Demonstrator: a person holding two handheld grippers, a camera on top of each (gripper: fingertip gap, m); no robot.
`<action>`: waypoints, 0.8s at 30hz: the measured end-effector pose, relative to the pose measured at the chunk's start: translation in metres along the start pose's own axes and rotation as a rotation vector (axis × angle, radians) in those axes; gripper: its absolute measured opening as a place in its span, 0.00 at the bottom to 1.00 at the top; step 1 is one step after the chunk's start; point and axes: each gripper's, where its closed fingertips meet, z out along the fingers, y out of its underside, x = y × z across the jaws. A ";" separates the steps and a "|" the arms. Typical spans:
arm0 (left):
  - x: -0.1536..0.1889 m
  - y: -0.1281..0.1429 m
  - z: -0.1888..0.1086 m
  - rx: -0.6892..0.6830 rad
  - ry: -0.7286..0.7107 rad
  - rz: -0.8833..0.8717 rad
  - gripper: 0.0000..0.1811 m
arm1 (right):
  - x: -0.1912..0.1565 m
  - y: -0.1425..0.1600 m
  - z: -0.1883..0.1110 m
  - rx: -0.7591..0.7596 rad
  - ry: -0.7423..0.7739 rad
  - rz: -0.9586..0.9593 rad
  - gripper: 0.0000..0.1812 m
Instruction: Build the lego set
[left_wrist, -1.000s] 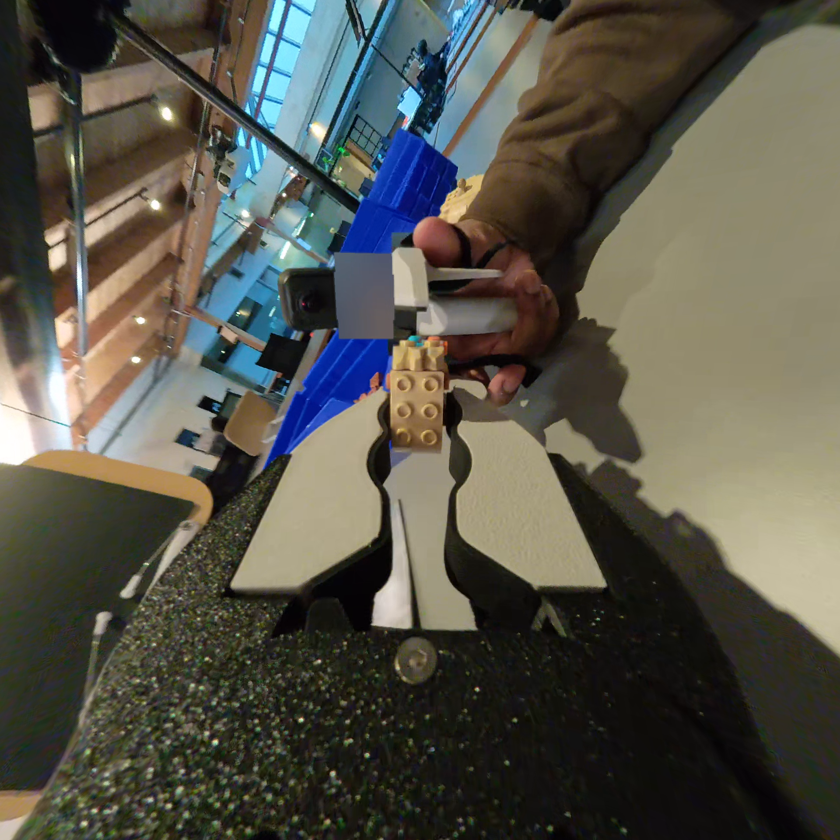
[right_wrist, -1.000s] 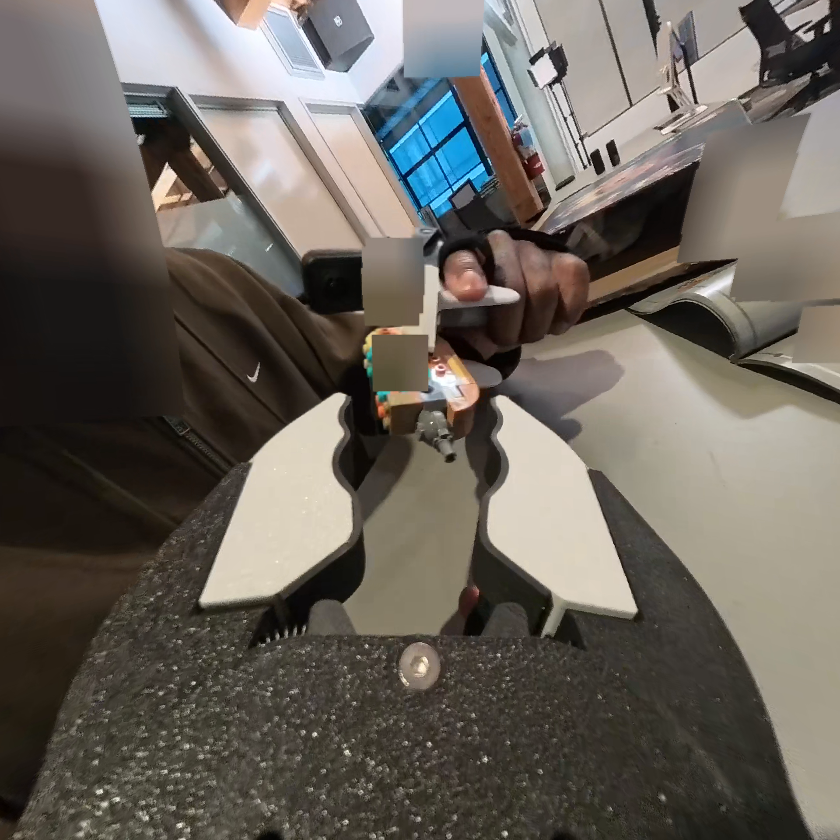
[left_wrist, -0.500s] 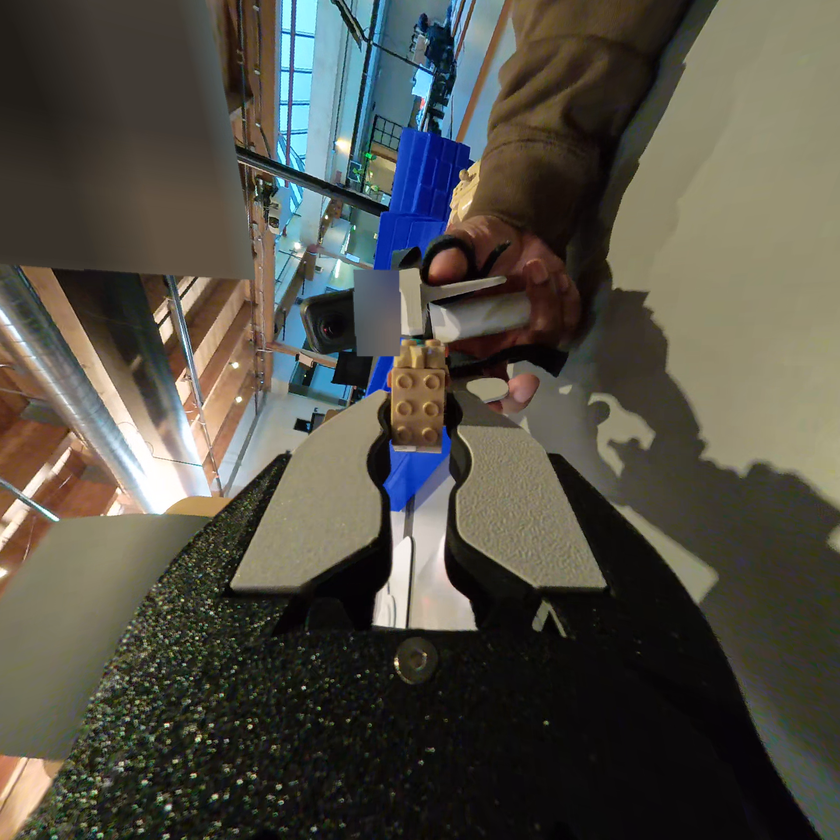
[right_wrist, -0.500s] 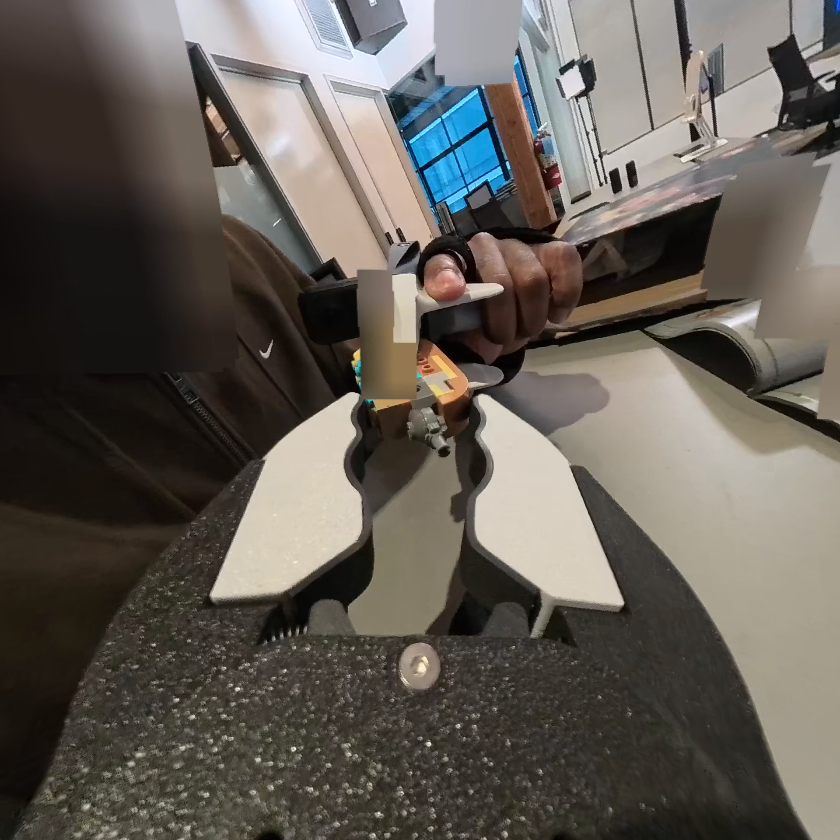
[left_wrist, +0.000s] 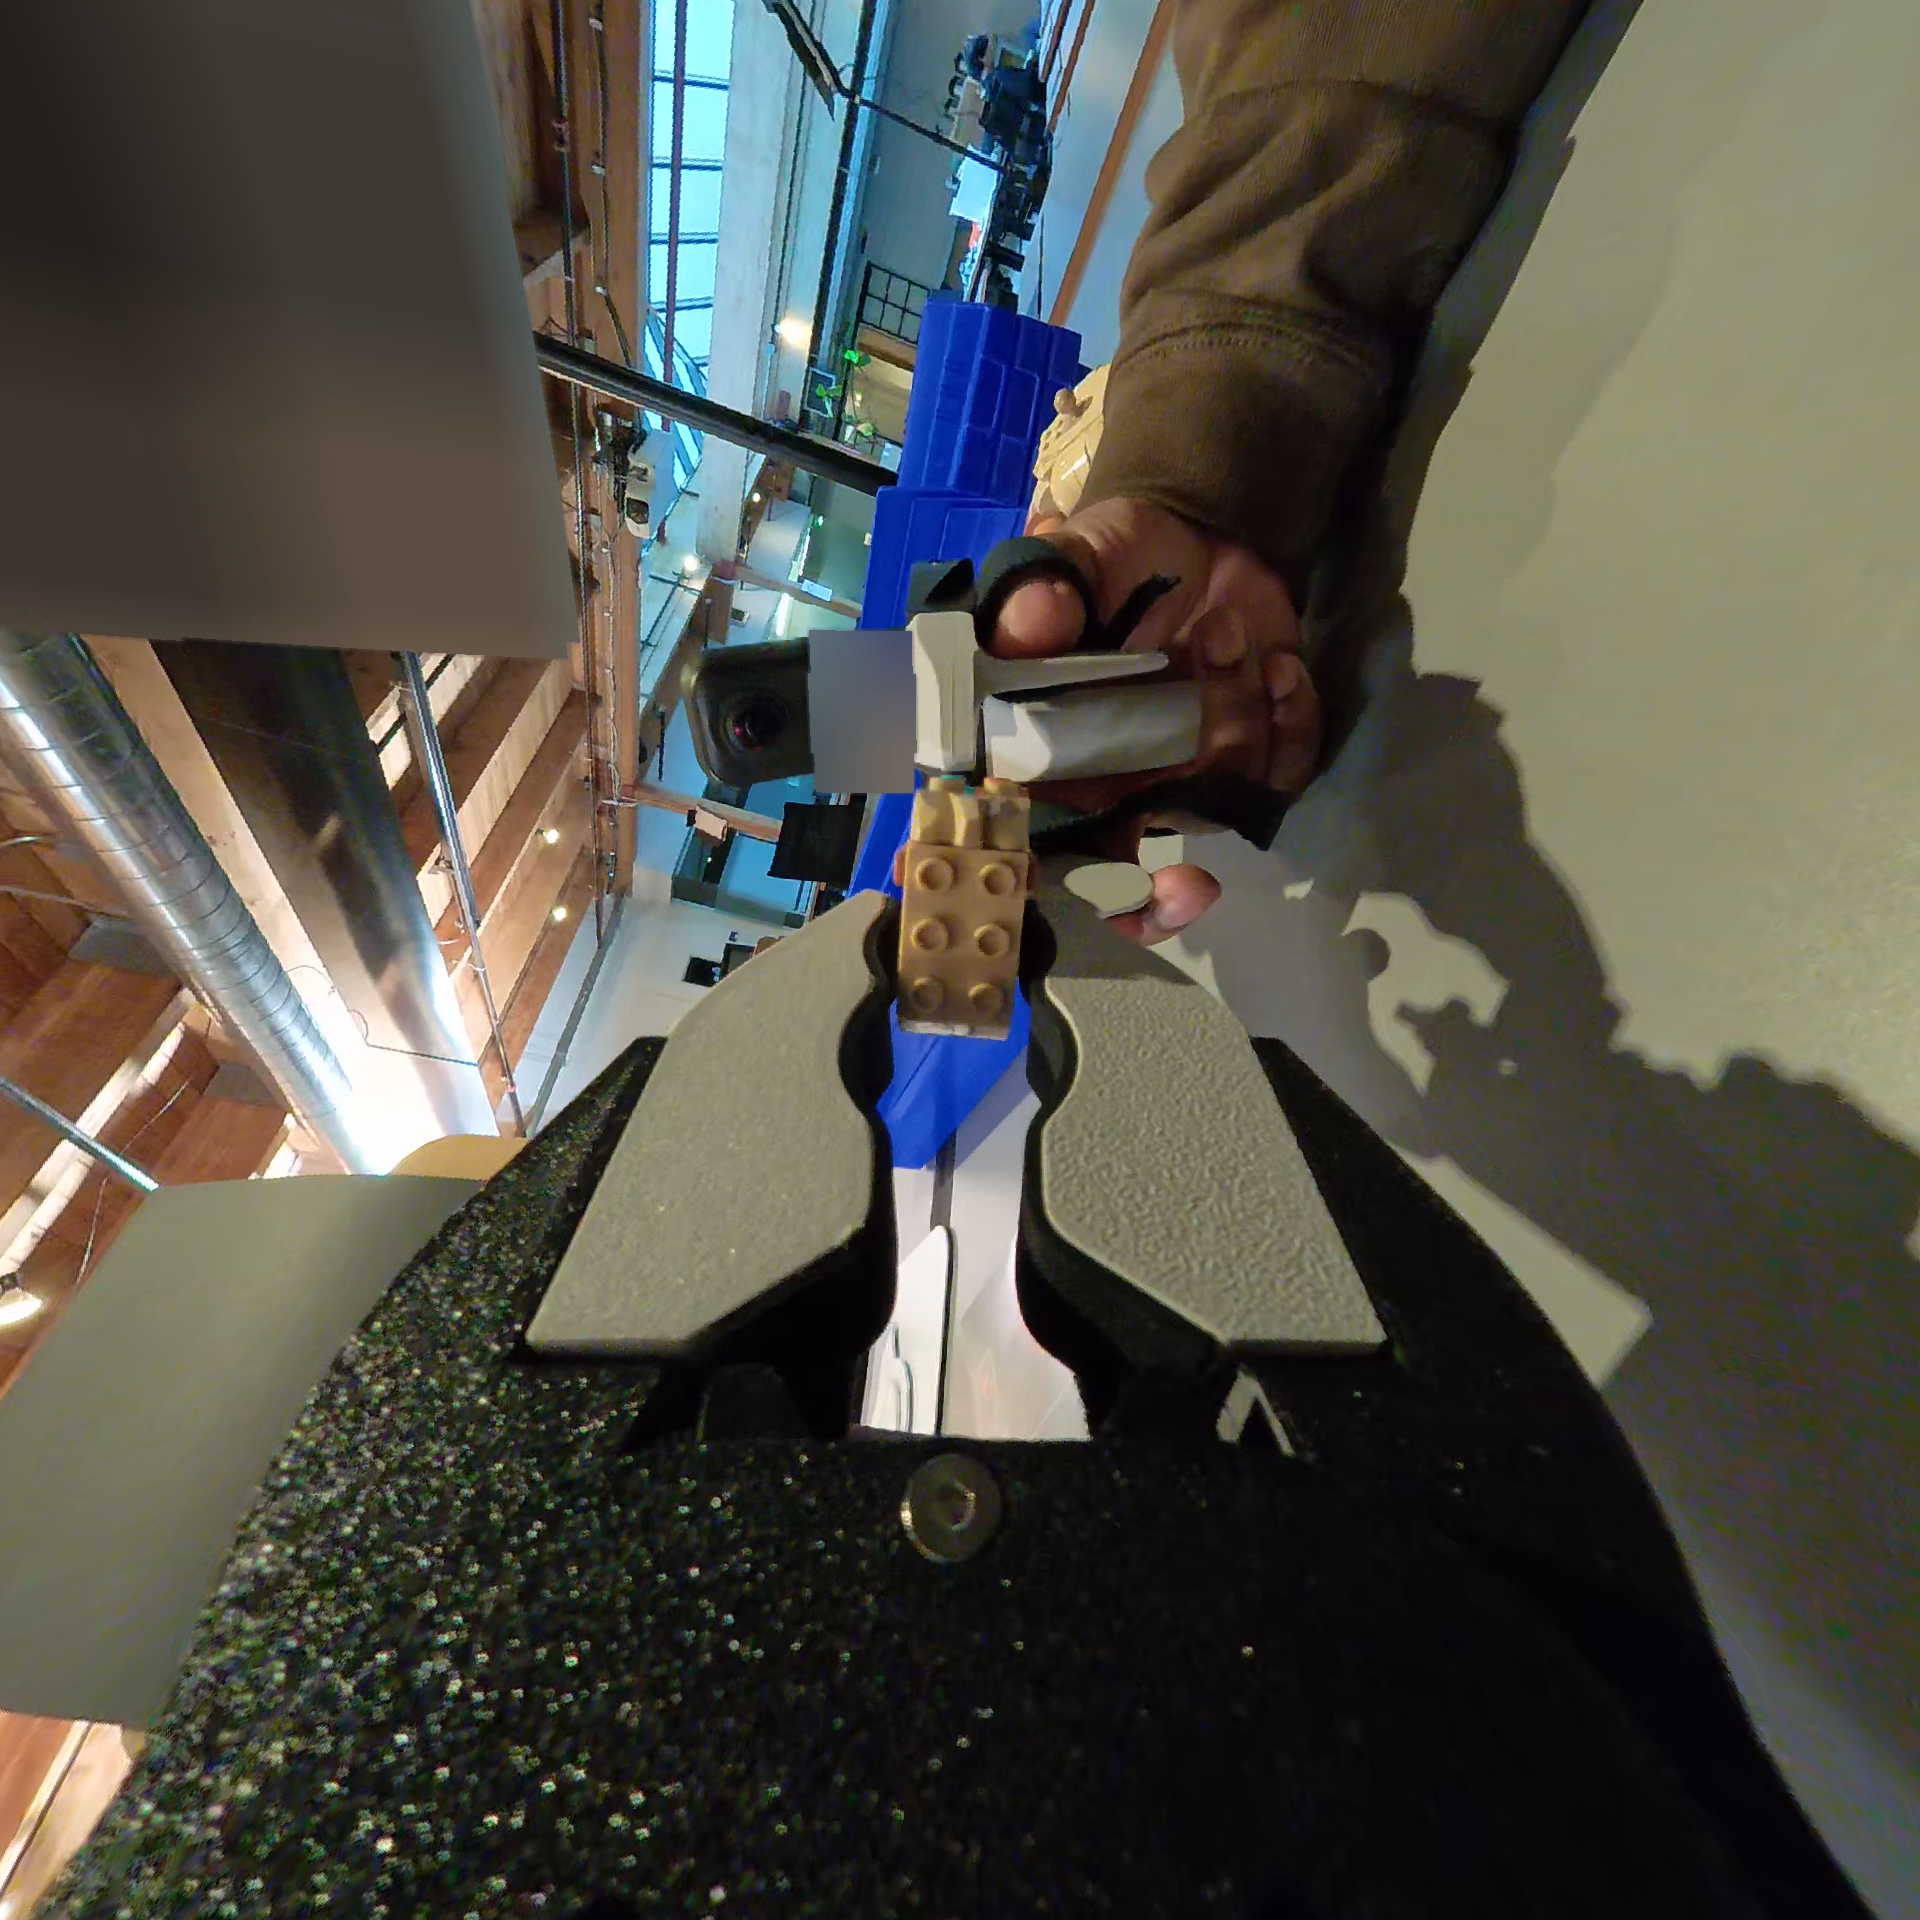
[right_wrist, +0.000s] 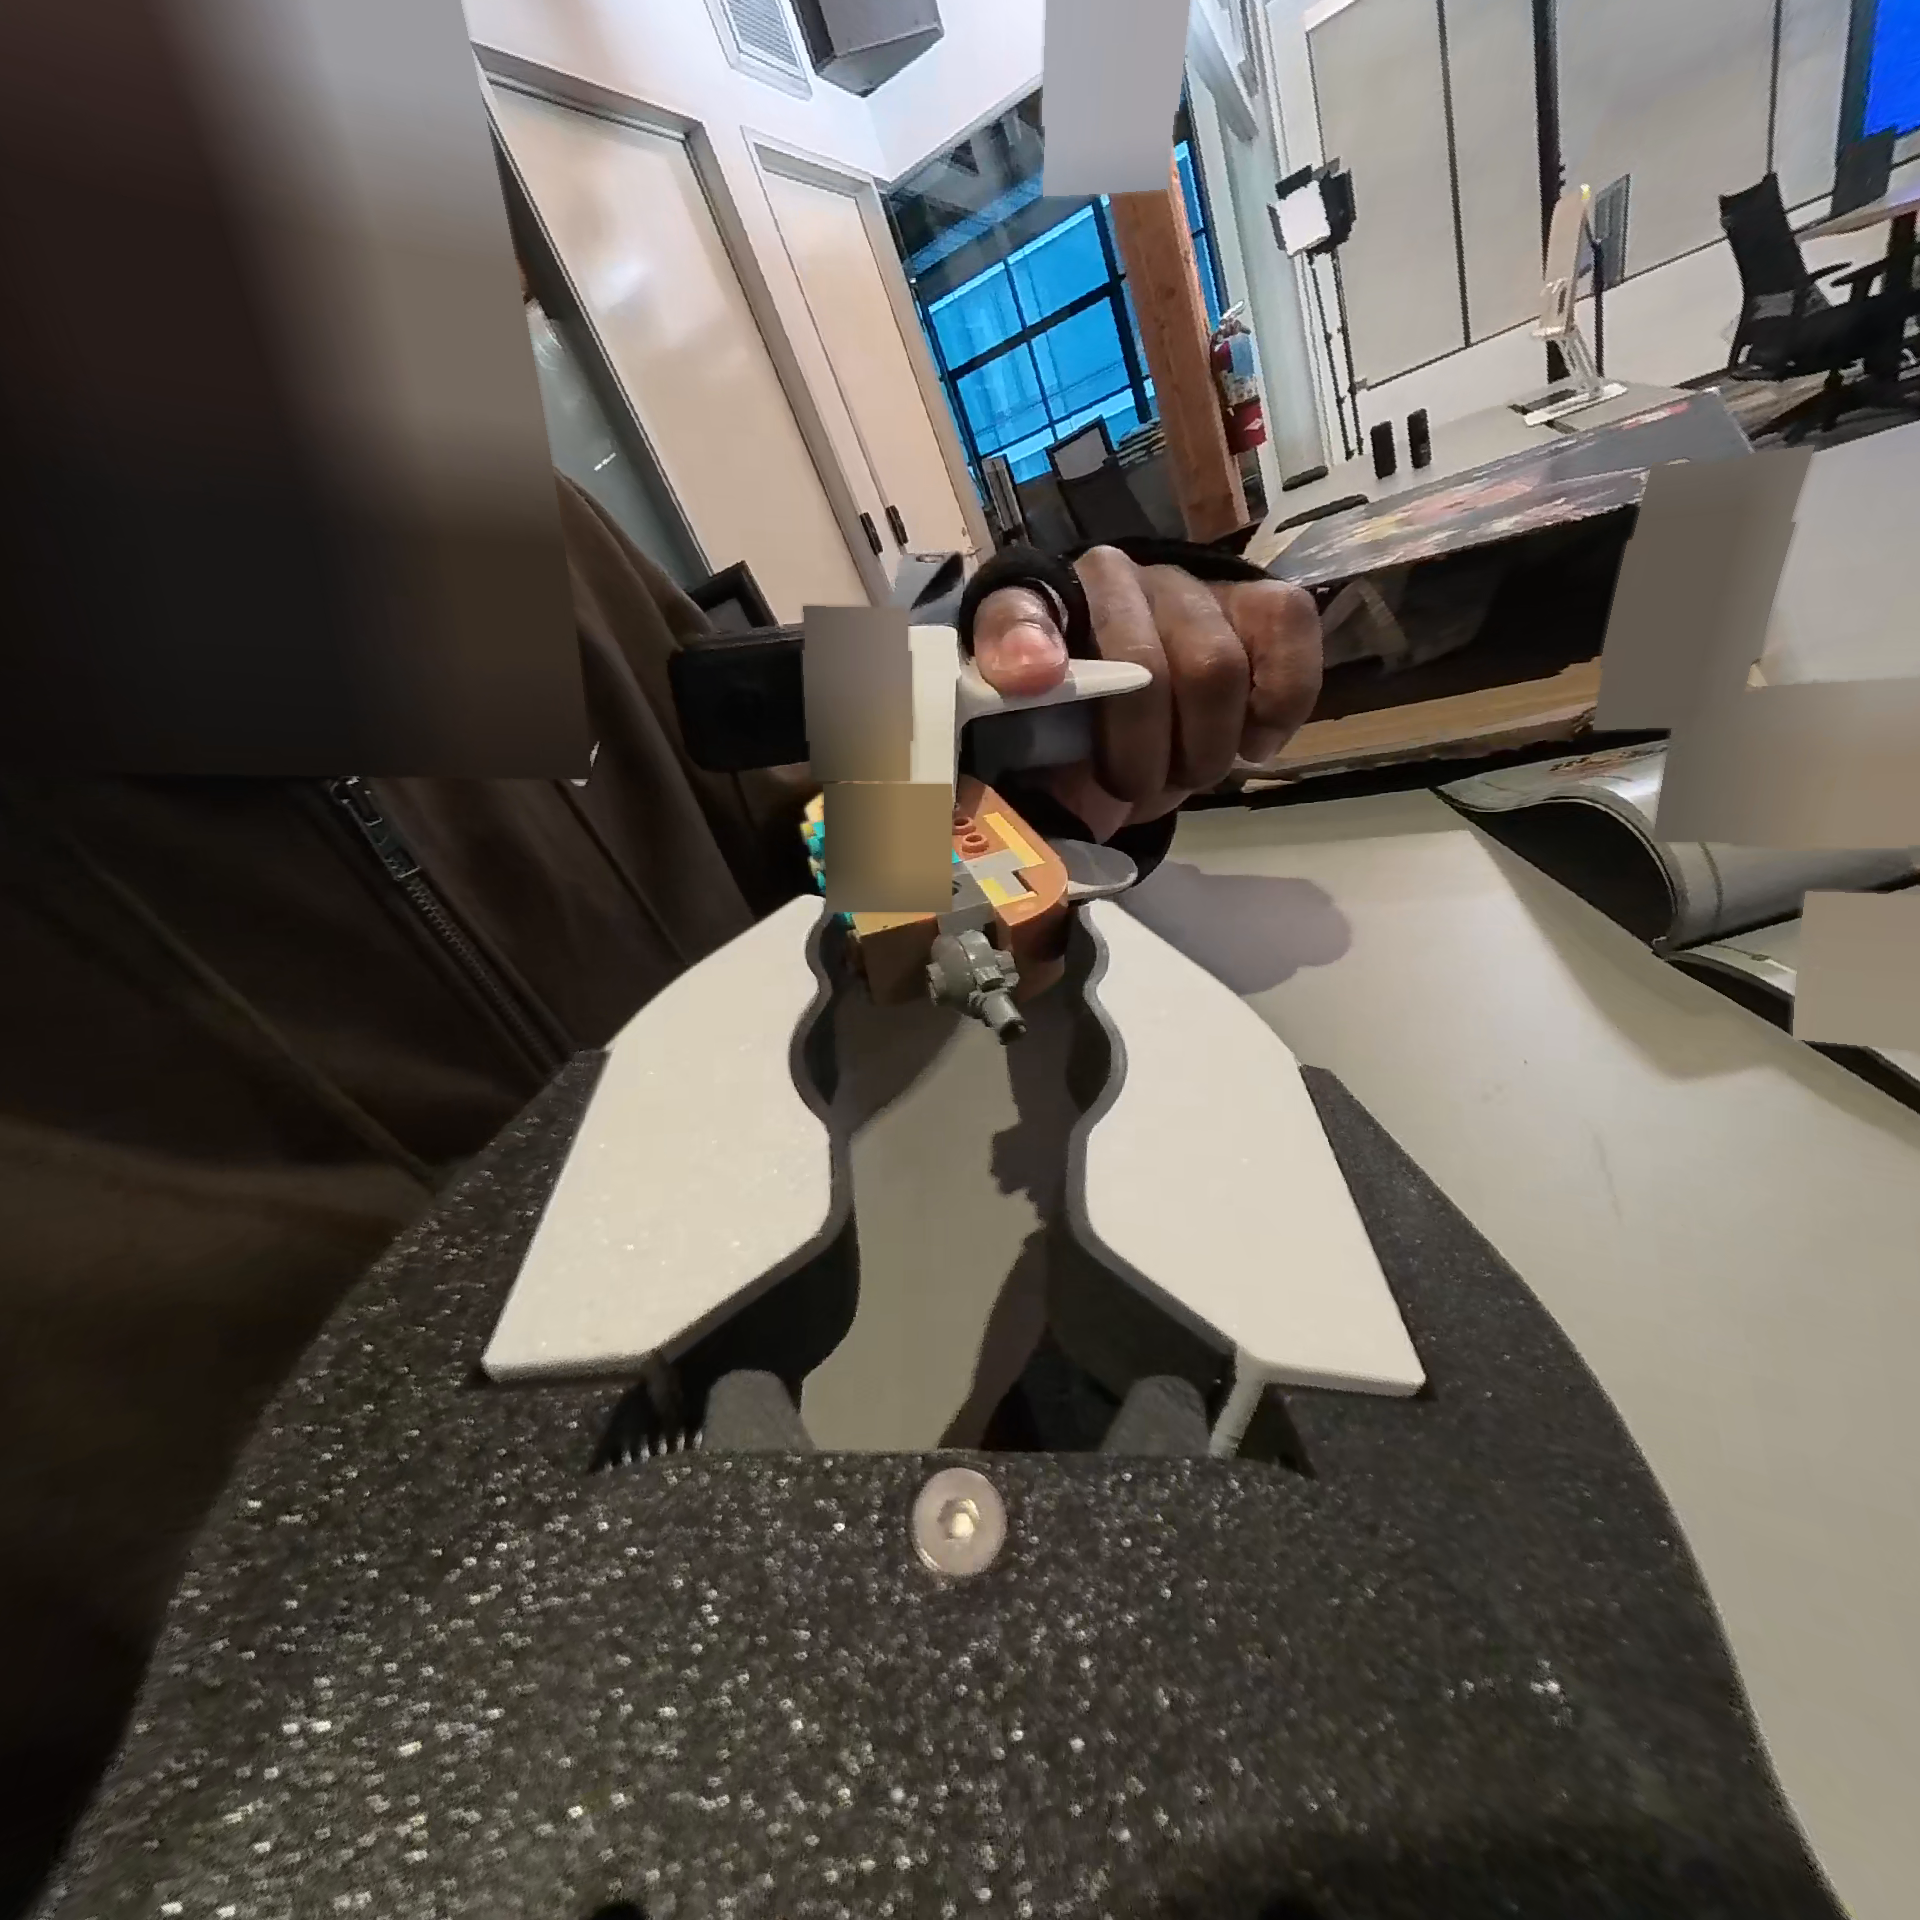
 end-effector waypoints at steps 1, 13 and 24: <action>0.000 0.000 0.000 0.000 -0.002 -0.003 0.12 | 0.000 0.000 0.000 0.000 0.003 -0.007 0.23; -0.008 0.016 0.001 -0.001 -0.043 -0.293 0.12 | 0.016 -0.013 -0.007 0.055 0.164 -0.099 0.34; -0.022 0.070 0.008 -0.031 -0.102 -1.328 0.12 | 0.060 -0.028 -0.033 -0.275 0.885 -0.935 0.33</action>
